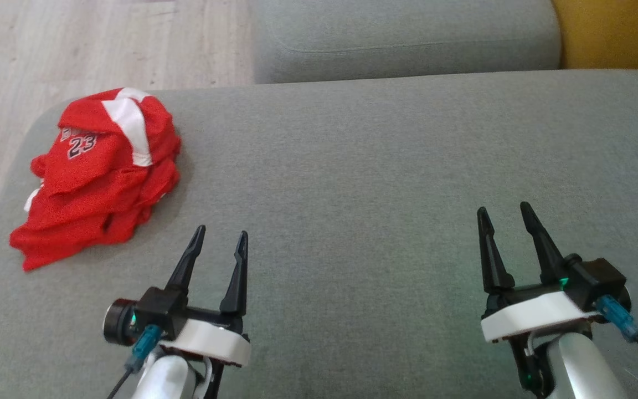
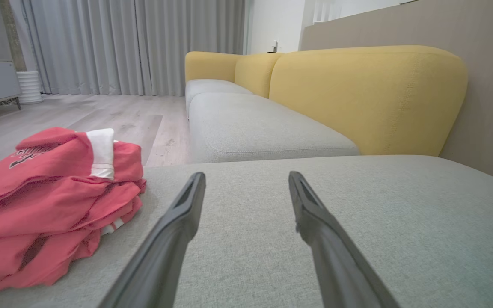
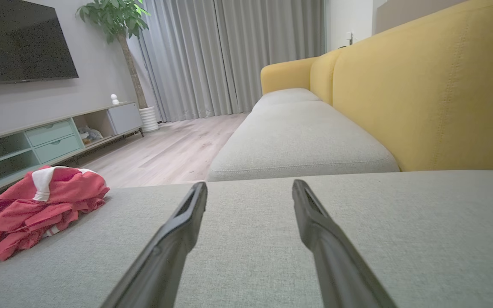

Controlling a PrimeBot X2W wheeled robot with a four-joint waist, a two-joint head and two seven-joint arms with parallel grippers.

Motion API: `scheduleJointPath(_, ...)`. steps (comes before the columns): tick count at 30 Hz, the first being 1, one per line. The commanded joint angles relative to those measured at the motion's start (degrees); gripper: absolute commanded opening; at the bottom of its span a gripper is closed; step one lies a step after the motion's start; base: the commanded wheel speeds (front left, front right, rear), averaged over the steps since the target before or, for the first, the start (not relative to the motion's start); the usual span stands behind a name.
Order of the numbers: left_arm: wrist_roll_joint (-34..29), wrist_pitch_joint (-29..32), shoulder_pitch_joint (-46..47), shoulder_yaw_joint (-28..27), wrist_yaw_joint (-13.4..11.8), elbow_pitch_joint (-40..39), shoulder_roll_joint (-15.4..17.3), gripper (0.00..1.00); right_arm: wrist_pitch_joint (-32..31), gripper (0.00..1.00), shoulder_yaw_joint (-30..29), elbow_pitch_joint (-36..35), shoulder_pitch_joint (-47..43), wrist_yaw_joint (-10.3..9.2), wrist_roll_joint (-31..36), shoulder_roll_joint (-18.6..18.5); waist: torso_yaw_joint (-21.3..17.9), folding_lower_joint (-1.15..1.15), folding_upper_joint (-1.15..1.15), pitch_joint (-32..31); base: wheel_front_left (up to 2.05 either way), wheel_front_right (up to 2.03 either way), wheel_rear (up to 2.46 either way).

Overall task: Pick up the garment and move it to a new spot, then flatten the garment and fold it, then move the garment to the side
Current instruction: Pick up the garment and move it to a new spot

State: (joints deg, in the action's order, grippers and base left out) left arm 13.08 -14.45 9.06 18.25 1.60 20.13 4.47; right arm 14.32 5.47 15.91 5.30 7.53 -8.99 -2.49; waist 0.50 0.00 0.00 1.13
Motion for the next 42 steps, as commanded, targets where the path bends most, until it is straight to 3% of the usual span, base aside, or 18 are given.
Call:
scheduleJointPath(1, -0.7, -0.55, 1.37, -2.38, 0.39, -1.19, -0.23, 1.0, 0.68, 1.0, 1.76, -1.67, 1.97, -0.04, -0.39, -0.39, 1.03, 0.0, 0.0, -0.32, 0.0, 0.0, 0.0)
scheduleJointPath(27, -2.94, -0.55, -1.8, -7.25, 0.99, -0.02, 0.08, 1.0, 0.68, 1.0, 9.11, -2.29, -1.12, -0.04, -3.52, -0.39, 18.02, 0.0, 0.0, -4.29, 0.0, 0.0, 0.0)
scheduleJointPath(42, -3.26, -0.55, -4.19, -8.91, 0.98, -2.59, -0.12, 1.0, 0.68, 1.0, 14.43, -2.26, -1.12, -0.04, -4.63, -0.39, 23.44, 0.0, 0.0, -4.65, 0.0, 0.0, 0.0)
